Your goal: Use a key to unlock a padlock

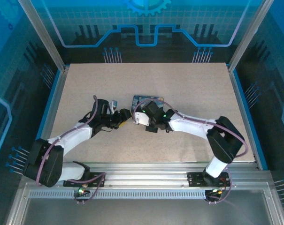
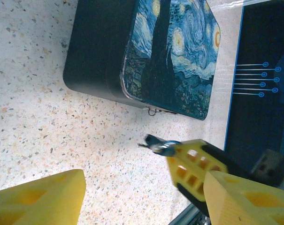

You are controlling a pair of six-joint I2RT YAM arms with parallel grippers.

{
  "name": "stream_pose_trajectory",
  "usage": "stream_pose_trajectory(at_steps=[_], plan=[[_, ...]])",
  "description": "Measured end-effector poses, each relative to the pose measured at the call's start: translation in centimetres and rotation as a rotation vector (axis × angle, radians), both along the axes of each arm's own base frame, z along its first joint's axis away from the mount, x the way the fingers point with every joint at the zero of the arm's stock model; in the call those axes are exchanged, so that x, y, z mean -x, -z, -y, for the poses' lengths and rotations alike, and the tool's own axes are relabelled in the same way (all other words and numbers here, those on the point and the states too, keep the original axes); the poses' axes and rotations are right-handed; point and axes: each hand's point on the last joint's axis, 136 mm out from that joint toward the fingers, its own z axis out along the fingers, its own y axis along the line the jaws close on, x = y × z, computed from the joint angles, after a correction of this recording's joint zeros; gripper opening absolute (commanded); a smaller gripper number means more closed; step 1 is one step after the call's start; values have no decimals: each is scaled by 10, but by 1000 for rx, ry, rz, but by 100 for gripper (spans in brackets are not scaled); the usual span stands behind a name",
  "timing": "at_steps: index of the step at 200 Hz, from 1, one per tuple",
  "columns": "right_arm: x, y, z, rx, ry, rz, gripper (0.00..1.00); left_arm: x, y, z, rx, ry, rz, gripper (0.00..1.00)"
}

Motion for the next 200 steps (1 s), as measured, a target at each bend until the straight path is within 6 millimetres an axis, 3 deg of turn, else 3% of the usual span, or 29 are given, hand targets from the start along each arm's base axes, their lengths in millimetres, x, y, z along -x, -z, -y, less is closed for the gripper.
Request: stream_pose_trajectory(at_steps=[58, 68, 72, 82, 100, 155, 200], plan=[[5, -51, 12, -133, 85, 64, 0, 13, -12, -4, -12, 13, 21, 75], [6, -58, 17, -153, 106, 72, 0, 15, -12, -5, -21, 18, 24, 80], [6, -61, 19, -161, 114, 73, 0, 15, -12, -6, -23, 19, 23, 89], [6, -68, 25, -182, 142, 80, 0, 17, -12, -7, -35, 25, 26, 96], [3, -81, 37, -217, 200, 93, 0, 20, -10, -8, -44, 30, 17, 98], [-14, -105, 98, -338, 487, 91, 0, 28, -2, -10, -76, 58, -7, 99], [-26, -96, 153, -387, 745, 36, 0, 30, -11, -5, -83, 112, 17, 99]])
